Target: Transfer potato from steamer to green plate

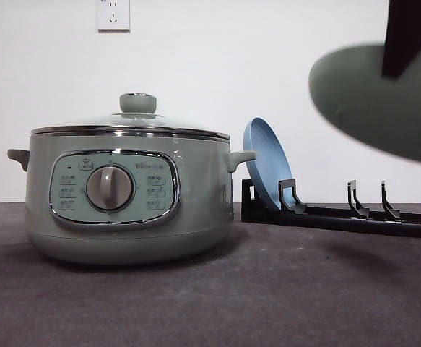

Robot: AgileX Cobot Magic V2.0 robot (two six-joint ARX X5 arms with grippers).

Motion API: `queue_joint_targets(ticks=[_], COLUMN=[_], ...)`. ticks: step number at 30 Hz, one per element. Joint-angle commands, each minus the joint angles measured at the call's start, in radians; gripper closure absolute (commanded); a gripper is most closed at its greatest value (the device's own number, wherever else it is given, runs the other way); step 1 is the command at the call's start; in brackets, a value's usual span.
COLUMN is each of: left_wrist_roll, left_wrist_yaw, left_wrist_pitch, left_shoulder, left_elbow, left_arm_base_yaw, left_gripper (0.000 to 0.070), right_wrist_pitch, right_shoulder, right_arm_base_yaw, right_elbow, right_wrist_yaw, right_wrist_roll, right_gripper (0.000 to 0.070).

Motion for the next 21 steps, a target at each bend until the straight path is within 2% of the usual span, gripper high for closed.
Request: queue_joint_targets(ticks=[1, 13, 18, 21], left_wrist_roll=[0.019, 0.018, 0.015, 0.015], left_wrist_yaw=[0.005, 0.005, 0.005, 0.005], left_wrist_pitch=[0.008, 0.006, -0.003, -0.004], left_shoulder=[0.008, 0.008, 0.007, 0.007], left_elbow=[0.020, 0.020, 0.020, 0.020], left_arm_base_yaw=[-0.004, -0.004, -0.004, -0.004], left_gripper=[0.0000, 0.0000, 0.0000, 0.0000], right_wrist_pitch=[0.020, 0.106, 0.092, 0.112], right_shoulder=[0.027, 0.213, 0.295, 0.334], right_arm_base_yaw=[0.026, 0.155, 0.208, 0.220], right_elbow=[-0.014, -0.076, -0.078, -0.078], right_wrist_yaw=[0.008, 0.010, 0.084, 0.082], right_wrist_roll=[0.030, 0.091, 0.153, 0.176], right_gripper=[0.0695, 0.0695, 0.0695, 0.0695])
